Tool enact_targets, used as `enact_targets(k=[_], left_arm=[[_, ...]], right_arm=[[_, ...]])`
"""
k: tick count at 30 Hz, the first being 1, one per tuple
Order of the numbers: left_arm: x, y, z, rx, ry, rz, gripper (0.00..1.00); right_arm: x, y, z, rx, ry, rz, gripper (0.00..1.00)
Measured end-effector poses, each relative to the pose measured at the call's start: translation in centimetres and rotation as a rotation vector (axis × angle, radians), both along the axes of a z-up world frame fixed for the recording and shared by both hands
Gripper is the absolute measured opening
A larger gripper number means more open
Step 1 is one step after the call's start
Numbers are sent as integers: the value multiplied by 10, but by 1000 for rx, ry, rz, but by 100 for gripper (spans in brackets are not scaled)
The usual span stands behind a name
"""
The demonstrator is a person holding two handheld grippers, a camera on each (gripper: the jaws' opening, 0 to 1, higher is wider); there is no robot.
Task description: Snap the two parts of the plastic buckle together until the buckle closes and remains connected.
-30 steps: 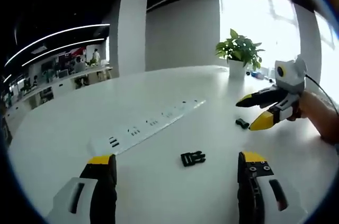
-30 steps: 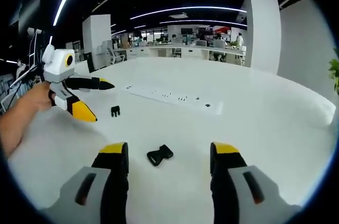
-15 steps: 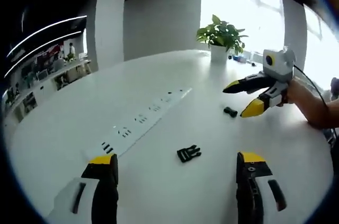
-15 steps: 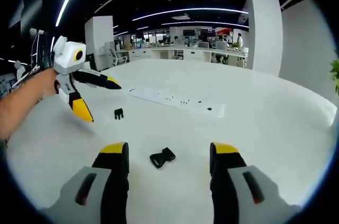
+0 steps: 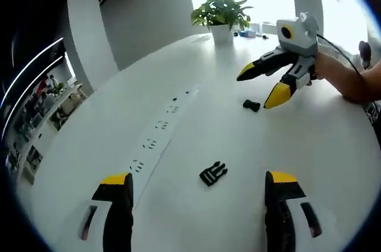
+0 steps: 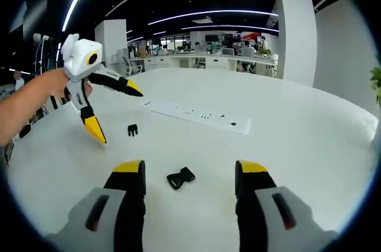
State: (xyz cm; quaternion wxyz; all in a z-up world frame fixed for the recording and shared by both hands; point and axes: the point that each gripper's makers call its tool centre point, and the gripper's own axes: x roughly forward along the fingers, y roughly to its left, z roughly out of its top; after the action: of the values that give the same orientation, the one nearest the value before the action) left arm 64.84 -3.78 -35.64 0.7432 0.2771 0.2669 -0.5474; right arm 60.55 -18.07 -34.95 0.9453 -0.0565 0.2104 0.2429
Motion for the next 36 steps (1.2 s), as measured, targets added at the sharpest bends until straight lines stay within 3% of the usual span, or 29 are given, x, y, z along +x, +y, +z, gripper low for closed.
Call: enact_targets(k=[5, 7, 10, 12, 14, 15, 22, 27, 32, 36], left_arm=[[-6, 0, 4, 61, -1, -81, 89], [-5, 1, 5, 102, -41, -118, 81], [-10, -1, 2, 167, -81, -202, 79], [-12, 1, 2, 218, -87, -245, 68], [-9, -1, 6, 246, -116, -280, 48], [-8, -3, 7, 250, -126, -292, 45], [-1, -2, 4, 368, -122, -350, 48], [0, -4, 4, 367, -97, -375, 49], [5, 2, -2, 427, -87, -397, 49], [2, 3, -7, 428, -54, -418, 48]], right_arm=[[2, 0, -2, 0, 5, 3, 60], [2, 0, -2, 1, 5, 2, 60], [1, 2, -4, 5, 13, 4, 59], [2, 2, -4, 5, 14, 4, 59], [3, 1, -3, 7, 13, 3, 59], [2, 1, -2, 9, 11, 3, 59], [2, -2, -1, 11, 7, -2, 59], [2, -2, -2, 13, 11, -4, 59], [-4, 0, 0, 10, 5, -6, 58], [-8, 1, 0, 13, 2, -7, 58]])
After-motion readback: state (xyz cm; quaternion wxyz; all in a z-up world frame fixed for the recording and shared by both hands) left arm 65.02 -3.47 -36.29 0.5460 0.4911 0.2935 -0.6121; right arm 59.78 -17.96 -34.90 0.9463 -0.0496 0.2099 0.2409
